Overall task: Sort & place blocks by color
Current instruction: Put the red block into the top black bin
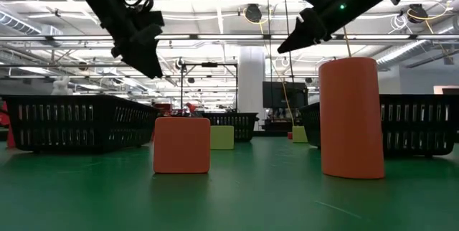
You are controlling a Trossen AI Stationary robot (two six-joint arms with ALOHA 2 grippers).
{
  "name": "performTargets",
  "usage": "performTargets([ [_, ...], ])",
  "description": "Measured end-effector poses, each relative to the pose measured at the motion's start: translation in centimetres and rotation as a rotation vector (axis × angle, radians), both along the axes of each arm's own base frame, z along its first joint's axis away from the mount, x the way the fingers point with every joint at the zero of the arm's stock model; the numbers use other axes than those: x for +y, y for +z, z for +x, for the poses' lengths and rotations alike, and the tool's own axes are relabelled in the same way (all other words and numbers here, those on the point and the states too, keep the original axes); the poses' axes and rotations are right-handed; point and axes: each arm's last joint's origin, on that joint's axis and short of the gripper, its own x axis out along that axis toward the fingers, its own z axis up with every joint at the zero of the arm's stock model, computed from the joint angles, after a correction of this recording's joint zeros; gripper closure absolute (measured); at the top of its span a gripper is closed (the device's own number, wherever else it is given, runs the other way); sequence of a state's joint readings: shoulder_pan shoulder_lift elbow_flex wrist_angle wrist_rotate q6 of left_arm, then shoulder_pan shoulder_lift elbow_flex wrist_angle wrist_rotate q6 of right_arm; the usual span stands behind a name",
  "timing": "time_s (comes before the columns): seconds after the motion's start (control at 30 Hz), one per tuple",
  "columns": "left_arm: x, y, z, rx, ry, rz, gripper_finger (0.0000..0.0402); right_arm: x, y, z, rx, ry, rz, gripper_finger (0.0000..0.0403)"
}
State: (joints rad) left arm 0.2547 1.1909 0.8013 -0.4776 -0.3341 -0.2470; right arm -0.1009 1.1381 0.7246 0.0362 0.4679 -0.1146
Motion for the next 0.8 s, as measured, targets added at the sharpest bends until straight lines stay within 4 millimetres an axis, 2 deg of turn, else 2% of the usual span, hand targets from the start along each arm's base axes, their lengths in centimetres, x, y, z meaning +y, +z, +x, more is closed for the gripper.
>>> performTargets([
  [0.27,1.3,-1.2,-0.9,0.112,0.070,-0.063,0.0192,0.0,0.4,-0.2,-0.020,0.000,-0.005,0.0106],
  [0.57,1.9,-3.5,0.2,0.173,0.060,-0.174,0.0192,0.0,0.4,-0.2,-0.022,-0.001,-0.005,0.0106],
  [0.8,1.9,-4.2,0.7,0.181,0.046,-0.200,0.0192,0.0,0.4,-0.2,-0.022,-0.002,-0.003,0.0106],
])
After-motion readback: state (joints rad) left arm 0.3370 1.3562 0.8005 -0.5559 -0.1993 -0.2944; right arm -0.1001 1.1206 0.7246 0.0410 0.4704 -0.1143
